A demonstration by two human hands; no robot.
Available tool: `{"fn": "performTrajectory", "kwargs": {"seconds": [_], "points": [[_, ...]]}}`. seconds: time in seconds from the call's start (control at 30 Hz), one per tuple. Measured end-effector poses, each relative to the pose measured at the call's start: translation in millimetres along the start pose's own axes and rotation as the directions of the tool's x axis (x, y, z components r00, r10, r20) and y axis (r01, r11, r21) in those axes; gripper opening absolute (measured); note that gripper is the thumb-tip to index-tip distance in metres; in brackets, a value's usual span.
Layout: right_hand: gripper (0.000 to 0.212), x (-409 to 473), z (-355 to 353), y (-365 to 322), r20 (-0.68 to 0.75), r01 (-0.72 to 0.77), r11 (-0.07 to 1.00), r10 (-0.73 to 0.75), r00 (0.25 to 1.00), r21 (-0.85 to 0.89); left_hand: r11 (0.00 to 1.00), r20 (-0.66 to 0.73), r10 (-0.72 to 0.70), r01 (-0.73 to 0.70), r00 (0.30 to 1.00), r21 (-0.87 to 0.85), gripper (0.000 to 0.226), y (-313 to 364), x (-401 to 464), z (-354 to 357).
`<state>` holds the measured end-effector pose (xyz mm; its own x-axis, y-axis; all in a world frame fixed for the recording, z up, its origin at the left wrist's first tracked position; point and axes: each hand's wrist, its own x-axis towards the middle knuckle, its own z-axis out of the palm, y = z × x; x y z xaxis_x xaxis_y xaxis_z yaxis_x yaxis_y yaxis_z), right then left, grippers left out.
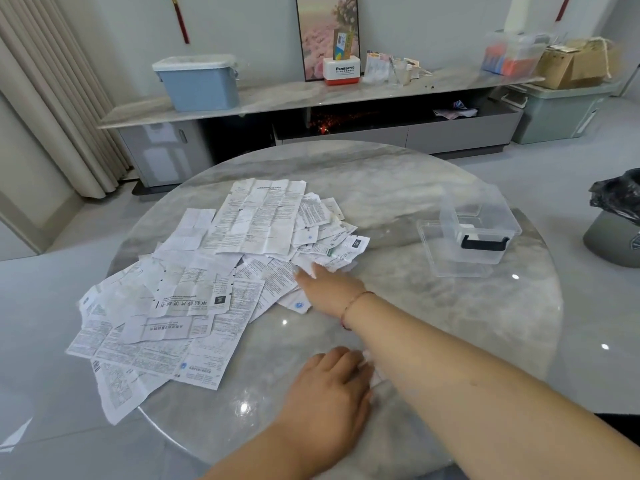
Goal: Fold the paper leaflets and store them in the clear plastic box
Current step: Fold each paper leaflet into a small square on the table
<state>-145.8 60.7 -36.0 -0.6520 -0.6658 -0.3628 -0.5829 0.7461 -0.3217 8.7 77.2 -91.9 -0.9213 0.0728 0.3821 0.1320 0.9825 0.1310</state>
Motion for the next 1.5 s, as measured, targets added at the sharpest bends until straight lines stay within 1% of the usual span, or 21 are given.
{"fn": "performTrajectory", "kwargs": {"seconds": [0.07,0.13,0.23,0.27,0.33,0.4,0.47,0.5,0.53,0.6,0.67,0.73,0.77,0.83,0.9,1.03,1.13,1.23,1.33,1.4,1.5], "points": [[0.051,-27,-18,16,-0.137,0.037,0.993,-0.053,0.989,-0.114,0.997,-0.007,-0.031,0.032,0.999,0.068,0.036,-2,18,5],[0.042,-58,-32,39,-0.311,0.043,0.996,-0.064,0.948,-0.073,0.995,-0.03,-0.059,0.061,0.998,0.078,0.035,-4,41,12],[0.029,-93,-24,74,-0.398,0.084,0.994,-0.105,0.912,-0.07,0.992,-0.014,-0.095,0.096,0.995,0.083,0.028,-10,61,21],[0.025,-102,-14,85,-0.396,0.156,0.982,-0.185,0.899,-0.106,0.992,-0.018,-0.121,0.121,0.993,0.041,0.026,-13,62,21],[0.046,-113,6,102,-0.267,0.32,0.938,-0.345,0.9,-0.136,0.977,-0.077,-0.203,0.197,0.976,-0.078,0.028,-22,57,10],[0.059,-109,18,111,-0.153,0.387,0.917,-0.398,0.905,-0.098,0.953,-0.184,-0.298,0.279,0.937,-0.12,0.029,-40,47,-9],[0.04,-101,22,107,-0.149,0.372,0.928,-0.368,0.918,0.0,0.908,-0.262,-0.415,0.416,0.871,-0.056,0.02,-63,29,-32],[0.023,-98,22,106,-0.171,0.36,0.931,-0.346,0.922,0.06,0.865,-0.264,-0.486,0.502,0.833,-0.007,0.022,-76,20,-43],[0.017,-94,22,106,-0.185,0.341,0.933,-0.316,0.93,0.12,0.804,-0.237,-0.568,0.593,0.788,0.042,0.028,-89,9,-55],[0.025,-86,16,113,-0.231,0.258,0.937,-0.205,0.951,0.234,0.644,-0.128,-0.748,0.759,0.651,0.098,0.047,-112,-11,-76],[0.027,-76,4,124,-0.341,0.158,0.93,-0.038,0.939,0.332,0.509,-0.026,-0.857,0.855,0.514,0.1,0.069,-133,-27,-88],[0.019,-66,-8,135,-0.421,0.078,0.898,0.125,0.898,0.433,0.441,0.056,-0.897,0.894,0.438,0.079,0.075,-147,-35,-89],[0.013,-63,-13,140,-0.435,0.038,0.894,0.179,0.882,0.446,0.432,0.068,-0.902,0.899,0.427,0.074,0.071,-151,-37,-87],[0.012,-58,-18,149,-0.479,-0.036,0.914,0.245,0.843,0.404,0.441,0.039,-0.898,0.895,0.439,0.069,0.061,-155,-38,-80],[0.021,-55,-21,153,-0.583,-0.072,0.94,0.266,0.768,0.335,0.45,-0.014,-0.892,0.89,0.452,0.074,0.047,-155,-34,-77],[0.022,-64,-26,143,-0.744,0.024,0.973,0.159,0.65,0.229,0.442,-0.031,-0.891,0.883,0.452,0.16,0.033,-148,-20,-72],[0.016,-74,-23,133,-0.766,0.1,0.978,0.078,0.638,0.182,0.503,0.014,-0.844,0.783,0.536,0.367,0.032,-144,-11,-71],[0.014,-81,-19,126,-0.761,0.156,0.978,0.001,0.649,0.135,0.572,0.082,-0.749,0.58,0.657,0.579,0.025,-146,-1,-78],[0.013,-95,-19,117,-0.764,0.209,0.974,-0.069,0.642,0.087,0.671,0.018,-0.559,0.439,0.829,0.598,0.014,-137,8,-86],[0.02,-106,-14,108,-0.747,0.254,0.963,-0.102,0.657,0.092,0.813,-0.06,-0.328,0.314,0.943,0.491,0.014,-117,11,-86],[0.059,-121,6,90,-0.63,0.425,0.905,-0.323,0.706,0.013,0.94,-0.077,-0.009,0.035,0.997,0.339,0.011,-58,-5,-81]]}}
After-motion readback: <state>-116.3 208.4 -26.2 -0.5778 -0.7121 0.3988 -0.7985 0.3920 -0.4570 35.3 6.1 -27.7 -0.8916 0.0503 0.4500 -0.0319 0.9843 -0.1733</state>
